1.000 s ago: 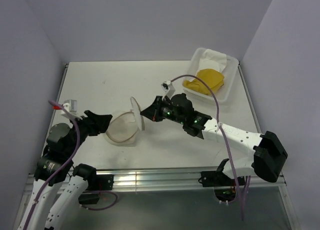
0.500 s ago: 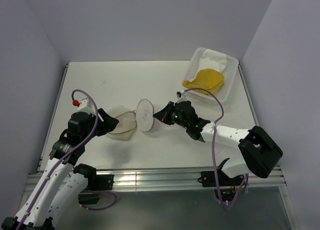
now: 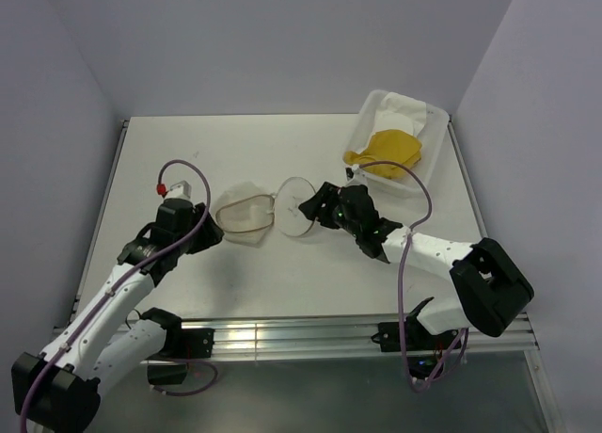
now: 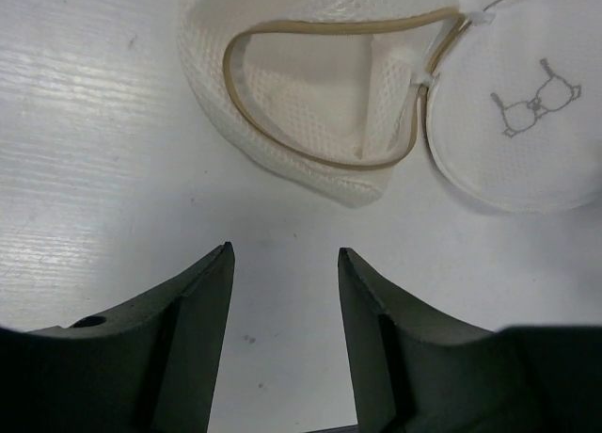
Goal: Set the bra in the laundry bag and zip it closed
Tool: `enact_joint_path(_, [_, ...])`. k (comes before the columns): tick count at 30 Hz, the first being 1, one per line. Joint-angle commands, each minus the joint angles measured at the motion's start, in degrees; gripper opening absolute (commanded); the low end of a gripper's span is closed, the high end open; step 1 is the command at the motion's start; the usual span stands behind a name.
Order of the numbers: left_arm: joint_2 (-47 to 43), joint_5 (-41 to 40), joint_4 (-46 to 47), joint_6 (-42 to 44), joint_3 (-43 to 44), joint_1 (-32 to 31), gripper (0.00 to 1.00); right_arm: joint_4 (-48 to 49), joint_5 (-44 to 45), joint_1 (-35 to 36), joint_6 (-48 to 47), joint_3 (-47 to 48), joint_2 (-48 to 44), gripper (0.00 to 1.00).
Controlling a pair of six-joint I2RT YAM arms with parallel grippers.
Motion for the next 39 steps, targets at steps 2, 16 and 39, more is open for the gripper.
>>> enact_joint_path(2, [5.36,1.20,3.47,1.69,1.44,-1.51,0.55,-2.64,0.55,0.07,-6.31,0.99,-3.87,0.65])
enact_joint_path(16, [23.73,-8.80,22.89,1.86,2.49,-1.42,0.38,-8.72,8.02,9.12,-12.21,-0.85,-14.52,0.24])
enact_joint_path(39, [35.00,-8.29,42.93,9.42,0.30,1.83,0.45,-8.45,7.06,16.42,-14.40,2.58,-10.12,0.15])
